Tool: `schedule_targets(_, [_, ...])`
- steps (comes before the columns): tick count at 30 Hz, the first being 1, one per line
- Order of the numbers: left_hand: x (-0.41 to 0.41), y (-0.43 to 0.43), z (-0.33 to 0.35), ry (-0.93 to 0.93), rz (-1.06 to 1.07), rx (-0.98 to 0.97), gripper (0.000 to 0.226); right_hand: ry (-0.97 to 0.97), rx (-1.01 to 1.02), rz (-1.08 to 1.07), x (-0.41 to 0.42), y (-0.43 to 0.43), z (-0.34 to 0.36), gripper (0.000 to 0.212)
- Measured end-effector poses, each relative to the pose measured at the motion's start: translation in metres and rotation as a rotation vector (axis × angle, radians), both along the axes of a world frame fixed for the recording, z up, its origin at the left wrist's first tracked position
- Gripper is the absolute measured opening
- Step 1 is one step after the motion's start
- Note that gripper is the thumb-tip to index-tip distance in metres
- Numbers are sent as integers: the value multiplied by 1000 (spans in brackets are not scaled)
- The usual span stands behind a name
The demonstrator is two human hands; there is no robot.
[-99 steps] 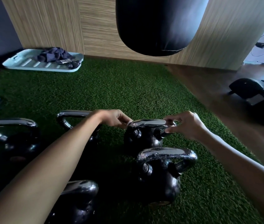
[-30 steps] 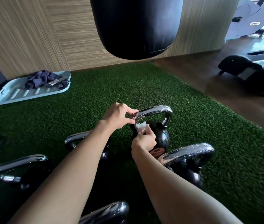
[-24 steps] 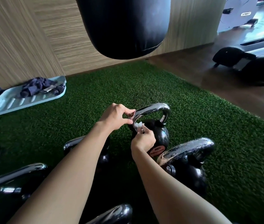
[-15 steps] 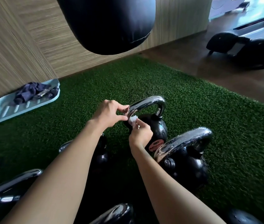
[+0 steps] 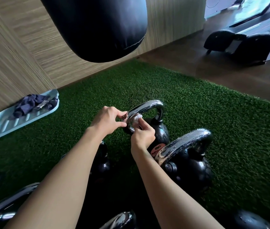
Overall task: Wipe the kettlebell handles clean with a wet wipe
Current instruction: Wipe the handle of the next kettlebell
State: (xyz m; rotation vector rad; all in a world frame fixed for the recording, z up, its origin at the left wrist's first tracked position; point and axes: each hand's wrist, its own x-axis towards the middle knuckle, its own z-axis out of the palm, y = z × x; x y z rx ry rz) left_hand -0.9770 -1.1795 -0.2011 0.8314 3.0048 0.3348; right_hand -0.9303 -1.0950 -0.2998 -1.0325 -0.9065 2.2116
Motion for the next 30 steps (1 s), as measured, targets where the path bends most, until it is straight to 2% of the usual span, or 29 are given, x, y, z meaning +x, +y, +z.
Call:
schedule_targets(5, [4,7,6,42,26,-78,52,-34,-37,-105,-2,4,14,26])
schedule_targets(9, [3,12,13,41,42,-136,52,-98,-195,-170,-5,10,28,22])
schedule_targets(12, [0,20,23,-11,39,-173,42,-119,-354,-190,-7,34,40,17])
schedule_targets(19, [-6,33,18,48,55,-228,40,-11,-415,-158,-4,42,43,22])
schedule_targets(23, [-7,35,18,46,52,-231,37,-129,-173,-112,1,60,37,23])
schedule_targets(26, [-7,33,16,20,65,-180,38,-299,42,75,5,83,33,24])
schedule_targets(30, [-3,17,6,-12,107,45,43,-522,656,546,15,132,46,32])
